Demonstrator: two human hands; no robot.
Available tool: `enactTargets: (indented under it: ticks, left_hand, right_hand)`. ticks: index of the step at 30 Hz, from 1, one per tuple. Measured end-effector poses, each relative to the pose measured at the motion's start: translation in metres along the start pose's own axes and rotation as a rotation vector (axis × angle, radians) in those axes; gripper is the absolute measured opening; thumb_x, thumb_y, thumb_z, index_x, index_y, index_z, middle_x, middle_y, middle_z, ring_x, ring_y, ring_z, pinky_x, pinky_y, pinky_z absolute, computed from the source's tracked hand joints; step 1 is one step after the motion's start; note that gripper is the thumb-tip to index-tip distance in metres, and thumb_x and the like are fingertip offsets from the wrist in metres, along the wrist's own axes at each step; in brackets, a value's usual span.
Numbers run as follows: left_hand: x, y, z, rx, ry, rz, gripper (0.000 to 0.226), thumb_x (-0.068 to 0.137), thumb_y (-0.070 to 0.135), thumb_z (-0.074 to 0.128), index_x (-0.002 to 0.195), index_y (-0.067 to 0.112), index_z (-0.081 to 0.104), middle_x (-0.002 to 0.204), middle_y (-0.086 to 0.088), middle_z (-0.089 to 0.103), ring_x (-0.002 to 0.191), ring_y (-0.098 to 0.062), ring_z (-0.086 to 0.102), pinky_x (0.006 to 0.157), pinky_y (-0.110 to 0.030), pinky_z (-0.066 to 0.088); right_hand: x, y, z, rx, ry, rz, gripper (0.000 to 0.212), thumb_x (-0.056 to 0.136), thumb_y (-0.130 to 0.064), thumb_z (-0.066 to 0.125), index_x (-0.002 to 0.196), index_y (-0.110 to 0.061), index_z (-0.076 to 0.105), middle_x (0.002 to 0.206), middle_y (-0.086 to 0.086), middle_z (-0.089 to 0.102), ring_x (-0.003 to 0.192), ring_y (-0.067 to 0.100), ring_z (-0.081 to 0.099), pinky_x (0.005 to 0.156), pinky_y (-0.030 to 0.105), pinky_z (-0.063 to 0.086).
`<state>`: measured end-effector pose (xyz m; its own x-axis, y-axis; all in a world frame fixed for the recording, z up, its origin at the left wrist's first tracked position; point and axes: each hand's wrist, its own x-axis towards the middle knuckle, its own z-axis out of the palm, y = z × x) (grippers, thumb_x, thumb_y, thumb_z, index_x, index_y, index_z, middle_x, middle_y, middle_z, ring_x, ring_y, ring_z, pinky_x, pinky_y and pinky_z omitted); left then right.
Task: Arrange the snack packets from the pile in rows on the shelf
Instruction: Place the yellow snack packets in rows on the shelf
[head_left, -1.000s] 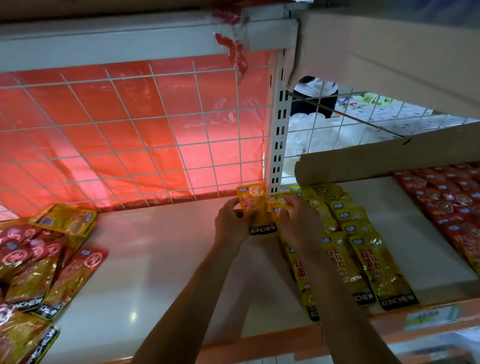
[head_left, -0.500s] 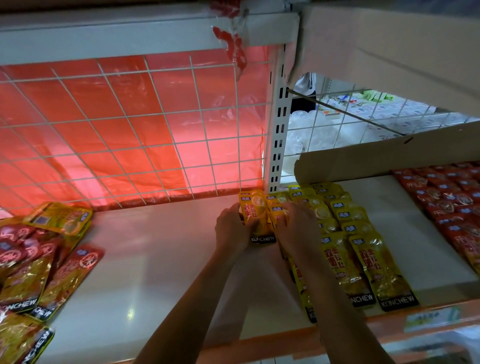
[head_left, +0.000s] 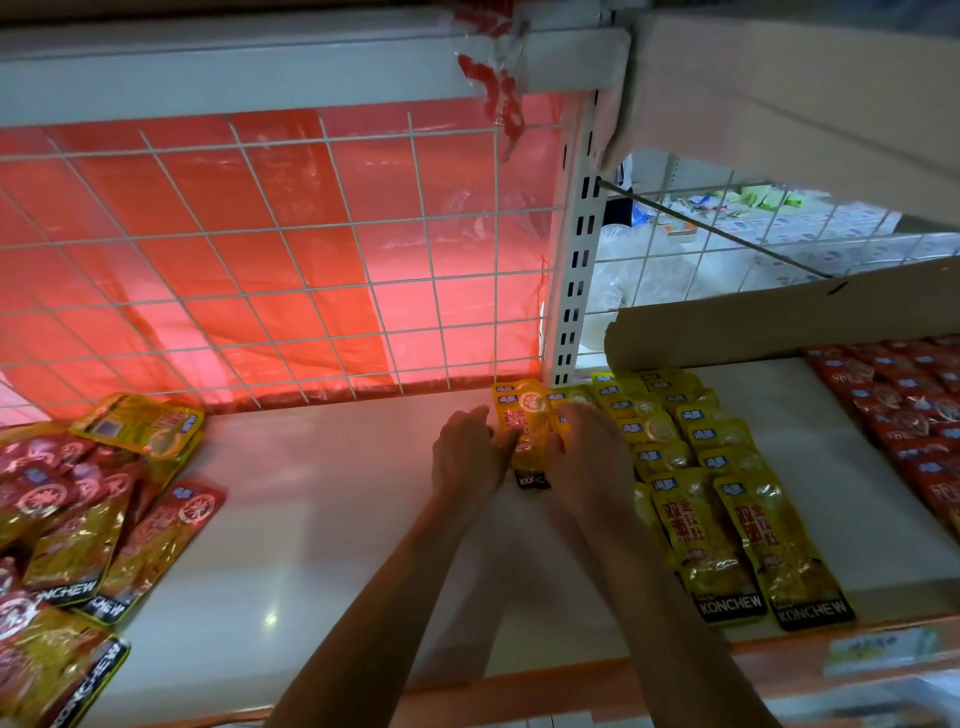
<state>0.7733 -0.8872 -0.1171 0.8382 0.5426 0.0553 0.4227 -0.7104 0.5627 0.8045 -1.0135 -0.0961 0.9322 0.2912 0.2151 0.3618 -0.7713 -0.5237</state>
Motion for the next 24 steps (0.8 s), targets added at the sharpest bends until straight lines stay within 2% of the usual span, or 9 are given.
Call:
enactTargets:
  ticks: [3, 8, 15, 21, 24]
  left_hand:
    - [-0.002, -0.014, -0.014, 0.015, 0.066, 0.045, 0.049, 0.092, 0.045, 0.057, 0.132, 0.017, 0.054, 0.118, -0.006, 0.062, 0.105, -0.021, 0.06, 0.089, -0.03, 0.043]
    - [-0.005, -0.058, -0.051, 0.103, 0.186, 0.021, 0.047, 0.093, 0.043, 0.054, 0.135, 0.021, 0.052, 0.135, -0.001, 0.055, 0.123, -0.019, 0.049, 0.103, -0.027, 0.037]
    - [-0.022, -0.131, -0.106, 0.246, 0.268, -0.102, 0.048, 0.094, 0.04, 0.053, 0.138, 0.02, 0.048, 0.14, -0.004, 0.049, 0.127, -0.023, 0.042, 0.105, -0.033, 0.036]
    - [-0.029, -0.192, -0.155, 0.306, 0.268, -0.21, 0.047, 0.094, 0.034, 0.051, 0.137, 0.015, 0.046, 0.137, -0.01, 0.047, 0.126, -0.029, 0.041, 0.103, -0.037, 0.034]
    - [-0.026, -0.222, -0.174, 0.476, 0.221, -0.189, 0.047, 0.093, 0.046, 0.048, 0.134, 0.022, 0.047, 0.136, -0.004, 0.047, 0.124, -0.028, 0.04, 0.099, -0.036, 0.035]
  right_hand:
    - [-0.002, -0.018, 0.012, -0.007, -0.024, -0.035, 0.035, 0.09, -0.018, 0.053, 0.124, -0.011, 0.059, 0.125, 0.009, 0.06, 0.118, 0.025, 0.051, 0.099, 0.031, 0.034]
    - [-0.013, -0.065, 0.042, 0.051, -0.118, -0.13, 0.04, 0.092, -0.018, 0.053, 0.131, -0.015, 0.054, 0.135, 0.004, 0.055, 0.127, 0.022, 0.044, 0.107, 0.026, 0.025]
    - [-0.038, -0.145, 0.09, 0.126, -0.201, -0.27, 0.041, 0.091, -0.017, 0.055, 0.131, -0.017, 0.055, 0.137, 0.001, 0.054, 0.128, 0.019, 0.044, 0.108, 0.025, 0.028]
    - [-0.055, -0.206, 0.133, 0.127, -0.338, -0.314, 0.043, 0.089, -0.021, 0.054, 0.132, -0.015, 0.054, 0.132, 0.007, 0.056, 0.121, 0.027, 0.048, 0.102, 0.03, 0.033]
    - [-0.055, -0.234, 0.155, 0.096, -0.395, -0.31, 0.042, 0.091, -0.025, 0.052, 0.132, -0.012, 0.051, 0.126, 0.011, 0.058, 0.117, 0.03, 0.051, 0.097, 0.032, 0.035]
